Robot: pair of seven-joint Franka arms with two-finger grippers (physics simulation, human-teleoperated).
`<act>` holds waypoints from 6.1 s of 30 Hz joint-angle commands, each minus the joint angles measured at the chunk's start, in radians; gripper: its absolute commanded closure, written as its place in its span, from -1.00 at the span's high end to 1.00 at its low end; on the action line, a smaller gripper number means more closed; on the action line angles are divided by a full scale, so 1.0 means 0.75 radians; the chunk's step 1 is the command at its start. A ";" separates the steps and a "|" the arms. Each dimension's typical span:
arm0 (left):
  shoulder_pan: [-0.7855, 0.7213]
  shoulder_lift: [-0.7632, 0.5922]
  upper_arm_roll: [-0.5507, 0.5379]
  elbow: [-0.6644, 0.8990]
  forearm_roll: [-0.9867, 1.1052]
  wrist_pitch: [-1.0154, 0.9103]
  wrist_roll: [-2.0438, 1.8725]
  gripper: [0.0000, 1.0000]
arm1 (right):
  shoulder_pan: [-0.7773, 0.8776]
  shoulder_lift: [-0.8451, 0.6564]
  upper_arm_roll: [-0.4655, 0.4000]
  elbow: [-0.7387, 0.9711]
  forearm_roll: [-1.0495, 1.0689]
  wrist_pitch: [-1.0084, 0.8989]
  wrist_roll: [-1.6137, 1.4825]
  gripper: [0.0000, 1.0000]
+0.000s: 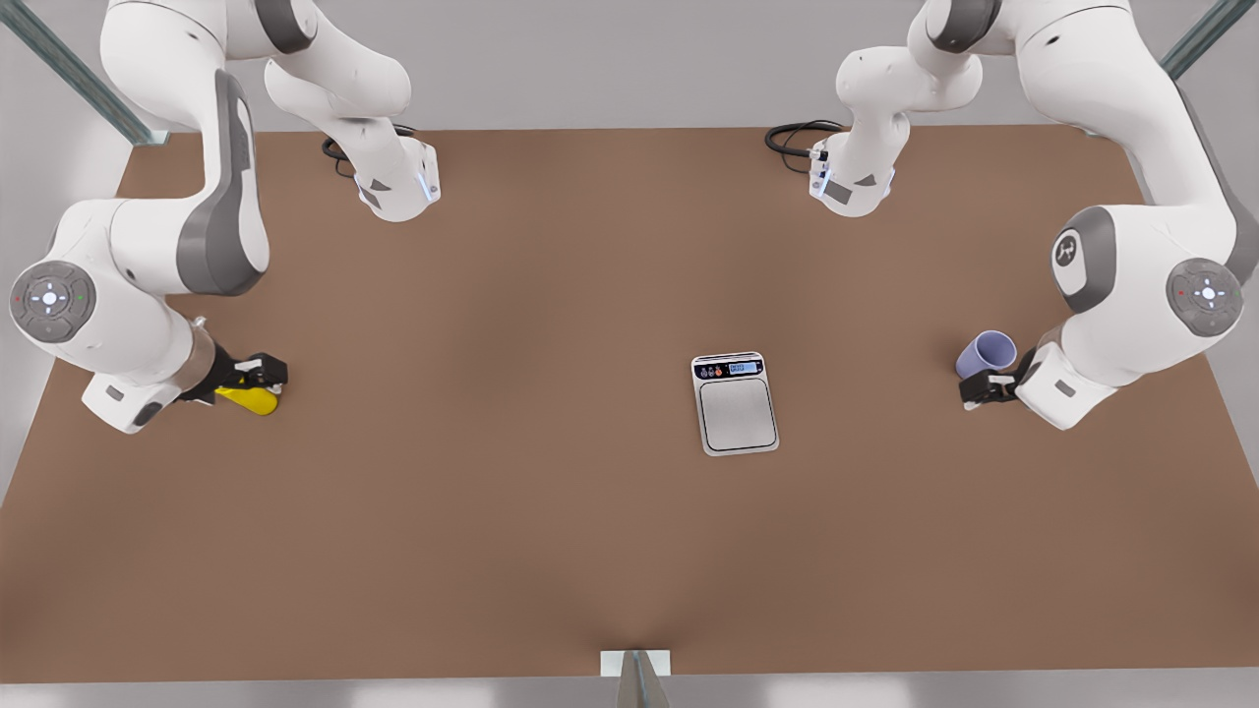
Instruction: Move cup to the weight, pick up sauce bottle, pour sauce
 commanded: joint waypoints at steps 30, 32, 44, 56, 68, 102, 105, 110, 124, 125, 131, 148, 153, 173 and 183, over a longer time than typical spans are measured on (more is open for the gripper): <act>0.000 -0.246 0.417 -1.006 0.009 0.822 0.254 1.00 | -0.008 0.063 -0.004 -0.008 -0.022 0.018 -0.016 1.00; 0.009 -0.195 0.444 -0.992 0.007 0.853 0.276 1.00 | -0.006 0.065 -0.004 -0.008 -0.022 0.020 -0.016 1.00; 0.025 -0.111 0.534 -1.043 -0.116 0.851 0.448 1.00 | 0.010 0.074 -0.004 -0.006 -0.022 0.016 -0.010 1.00; 0.025 -0.113 0.650 -1.164 -0.196 0.855 0.681 1.00 | 0.012 0.084 -0.004 -0.006 -0.025 0.018 -0.010 1.00; 0.021 -0.015 0.628 -1.166 -0.267 0.947 0.697 0.21 | 0.010 0.094 -0.004 -0.006 -0.029 0.020 -0.020 1.00; 0.009 -0.017 0.517 -1.121 -0.280 1.010 0.798 -0.57 | -0.970 0.830 -0.002 -0.020 0.673 0.049 -3.027 1.00; 0.009 -0.008 0.444 -1.084 -0.353 1.008 0.798 -0.57 | -0.974 0.851 -0.002 -0.027 0.673 0.047 -3.050 1.00; -0.079 0.000 0.356 -1.041 -0.472 1.006 0.691 -0.57 | -0.968 0.881 0.000 -0.027 0.697 0.012 -3.056 1.00; -0.570 0.055 0.337 -0.939 -0.584 1.045 0.096 -0.57 | -1.023 0.937 0.002 -0.018 0.804 -0.119 -3.180 1.00; -0.613 0.067 0.337 -0.916 -0.584 1.043 0.033 -0.57 | -1.023 0.941 0.002 -0.016 0.818 -0.127 -3.182 1.00; -0.867 0.165 0.342 -0.757 -0.570 1.037 -0.380 -0.57 | -1.021 0.945 0.002 -0.014 0.857 -0.141 -3.176 1.00; -0.951 0.208 0.354 -0.769 -0.527 1.031 -0.475 0.26 | -0.976 0.951 0.010 -0.016 0.916 -0.141 -3.158 1.00; -0.951 0.125 0.380 -0.767 -0.517 0.949 -0.475 0.27 | -0.974 0.951 0.010 -0.027 0.931 -0.155 -3.160 0.65; 0.025 -0.064 0.008 0.094 -0.040 -0.115 -0.012 1.00 | -0.957 0.939 0.012 -0.020 0.937 -0.184 -3.115 0.05; 0.025 -0.049 0.006 0.096 -0.059 -0.112 -0.078 1.00 | -0.405 0.724 0.110 0.321 0.912 -0.121 -2.164 0.05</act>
